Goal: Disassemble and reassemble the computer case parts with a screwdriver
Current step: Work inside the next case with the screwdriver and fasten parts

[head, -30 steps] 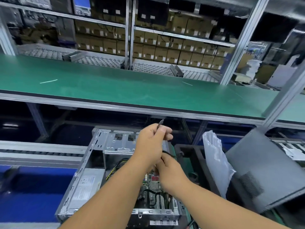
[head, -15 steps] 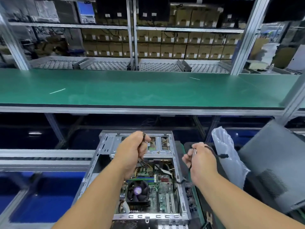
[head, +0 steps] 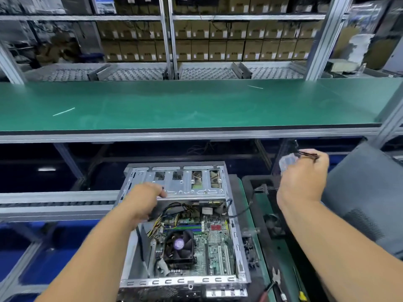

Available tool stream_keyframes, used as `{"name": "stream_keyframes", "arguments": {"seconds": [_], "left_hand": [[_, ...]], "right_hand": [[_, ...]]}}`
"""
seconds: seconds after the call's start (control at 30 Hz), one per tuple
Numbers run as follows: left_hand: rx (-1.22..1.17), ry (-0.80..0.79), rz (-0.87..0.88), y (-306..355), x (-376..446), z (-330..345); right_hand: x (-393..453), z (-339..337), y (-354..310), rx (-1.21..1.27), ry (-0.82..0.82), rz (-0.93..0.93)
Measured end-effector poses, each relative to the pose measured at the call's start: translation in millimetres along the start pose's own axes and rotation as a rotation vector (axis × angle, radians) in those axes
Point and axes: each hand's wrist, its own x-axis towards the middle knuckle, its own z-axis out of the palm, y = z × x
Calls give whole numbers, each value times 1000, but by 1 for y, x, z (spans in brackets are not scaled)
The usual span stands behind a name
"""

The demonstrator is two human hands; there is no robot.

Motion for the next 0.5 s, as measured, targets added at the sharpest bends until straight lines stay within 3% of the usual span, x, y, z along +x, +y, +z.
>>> {"name": "stream_keyframes", "arguments": {"seconds": [0.03,0.1,0.17,0.27,0.37,0.5], "left_hand": [[-13,23,38,0,2,-6],[-252,-89,40,-1,2,-6],[-589,-272,-53,0,-5,9],[-953,-385,-212,4,-21,37],[-1024,-392,-243,10,-33,49],[-911,-407,-198,31,-41,35]], "right_hand": [[1,-1,-1,-11,-2,37],[-4,-1,3,-17,-93,192],[-19,3,12,79,-232,407],[-43,9,22,54,-311,524],[-61,6,21,-181,-352,452],[-63,-7,25,-274,-412,423]]}}
